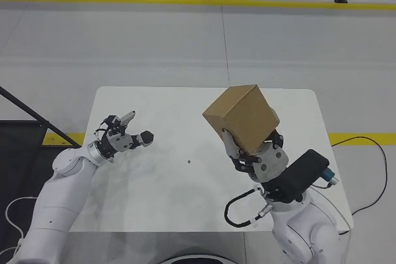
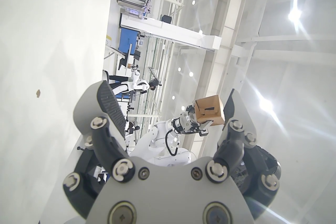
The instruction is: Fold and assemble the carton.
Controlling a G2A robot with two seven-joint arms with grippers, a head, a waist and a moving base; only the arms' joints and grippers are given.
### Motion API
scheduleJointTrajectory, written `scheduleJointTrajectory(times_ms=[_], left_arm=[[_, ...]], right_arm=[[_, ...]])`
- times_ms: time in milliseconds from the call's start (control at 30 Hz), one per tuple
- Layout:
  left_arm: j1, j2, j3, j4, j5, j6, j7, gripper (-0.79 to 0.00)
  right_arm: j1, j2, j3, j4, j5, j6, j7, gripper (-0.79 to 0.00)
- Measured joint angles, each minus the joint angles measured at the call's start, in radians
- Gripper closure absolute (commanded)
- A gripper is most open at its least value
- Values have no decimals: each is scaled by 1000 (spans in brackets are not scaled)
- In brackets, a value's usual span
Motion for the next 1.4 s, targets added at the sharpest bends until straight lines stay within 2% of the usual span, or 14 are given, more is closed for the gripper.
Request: scheduleJointTrajectory(times_ms=[333, 533, 867, 1167, 1400], left_arm=[[1, 0, -3, 3, -9, 4, 3, -785], [1, 0, -3, 3, -9, 4, 3, -785], [1, 0, -3, 3, -9, 4, 3, -785], [1, 0, -3, 3, -9, 4, 3, -785], [1, 0, -3, 3, -9, 4, 3, -785]], right_arm=[[5, 2, 2, -1, -25, 1, -4, 0], [21, 9, -19, -31, -200, 6, -36, 0], [22, 13, -109, -51, -573, 138, -30, 0], [28, 13, -130, -31, -567, 150, -20, 0], [34, 19, -127, 16, -503, 25, 24, 0]])
